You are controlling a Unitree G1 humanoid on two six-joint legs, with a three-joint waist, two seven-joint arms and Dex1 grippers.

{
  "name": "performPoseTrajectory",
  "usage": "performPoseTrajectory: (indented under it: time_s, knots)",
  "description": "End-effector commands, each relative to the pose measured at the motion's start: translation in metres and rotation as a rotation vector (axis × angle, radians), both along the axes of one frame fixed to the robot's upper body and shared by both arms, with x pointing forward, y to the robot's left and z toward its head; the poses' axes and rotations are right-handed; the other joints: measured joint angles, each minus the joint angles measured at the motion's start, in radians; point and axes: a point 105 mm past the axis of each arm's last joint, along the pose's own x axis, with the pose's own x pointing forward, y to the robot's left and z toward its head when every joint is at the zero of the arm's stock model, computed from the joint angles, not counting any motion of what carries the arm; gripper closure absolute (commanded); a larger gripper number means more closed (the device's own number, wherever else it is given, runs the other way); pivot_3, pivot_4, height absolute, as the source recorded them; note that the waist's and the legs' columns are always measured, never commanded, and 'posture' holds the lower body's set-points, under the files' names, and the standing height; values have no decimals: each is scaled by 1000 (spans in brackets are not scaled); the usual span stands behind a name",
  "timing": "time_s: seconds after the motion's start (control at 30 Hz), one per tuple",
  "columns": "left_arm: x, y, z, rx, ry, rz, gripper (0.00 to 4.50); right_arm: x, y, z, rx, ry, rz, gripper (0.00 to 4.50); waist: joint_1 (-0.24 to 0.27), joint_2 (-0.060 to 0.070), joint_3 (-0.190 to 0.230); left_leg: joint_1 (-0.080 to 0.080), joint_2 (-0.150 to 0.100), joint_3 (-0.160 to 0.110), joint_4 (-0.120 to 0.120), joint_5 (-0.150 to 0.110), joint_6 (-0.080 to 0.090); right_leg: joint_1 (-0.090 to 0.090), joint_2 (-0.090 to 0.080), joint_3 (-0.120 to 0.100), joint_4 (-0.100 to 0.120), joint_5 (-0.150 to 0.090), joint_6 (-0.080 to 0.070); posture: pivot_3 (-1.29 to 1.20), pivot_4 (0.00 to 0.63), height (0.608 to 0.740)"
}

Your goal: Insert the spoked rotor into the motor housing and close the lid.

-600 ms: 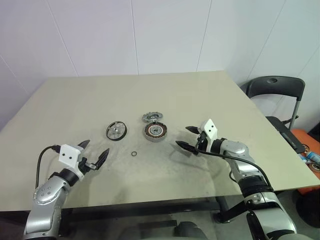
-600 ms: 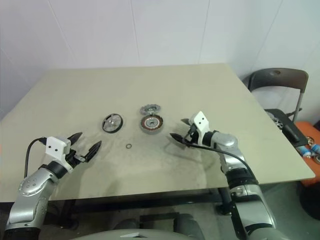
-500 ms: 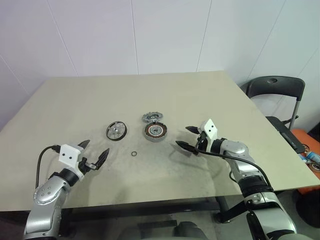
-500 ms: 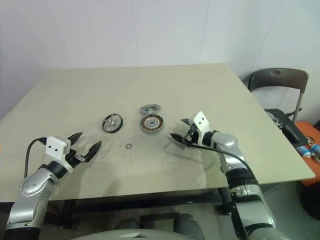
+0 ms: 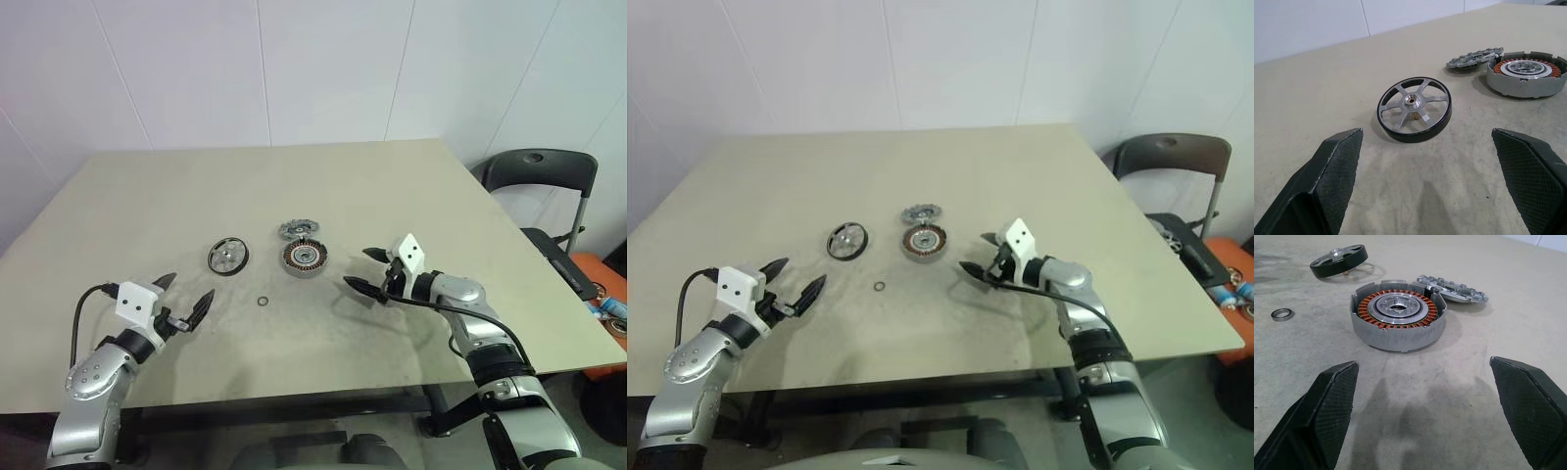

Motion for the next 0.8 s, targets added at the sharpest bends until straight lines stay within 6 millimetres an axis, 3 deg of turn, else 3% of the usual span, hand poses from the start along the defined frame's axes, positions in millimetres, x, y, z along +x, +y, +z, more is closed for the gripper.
performPoseTrajectory:
  time_s: [0.03,0.47,0.8]
  knots:
    - [2,-2,10,15,-40,-11,21,5,4,15,2,-54,10,0,0,0,0,0,0,0,0,0,0,0,0,0,0,0,0,0,0,740]
    - [1,-1,9,17,-37,-12,21,6,6,18,-41,-76,34,0,0,0,0,0,0,0,0,0,0,0,0,0,0,0,0,0,0,740]
    - [0,-1,10,14,-39,-15,21,10,35,32,-225,-107,143,0,-1,0,0,0,0,0,0,0,0,0,0,0,1,0,0,0,0,740]
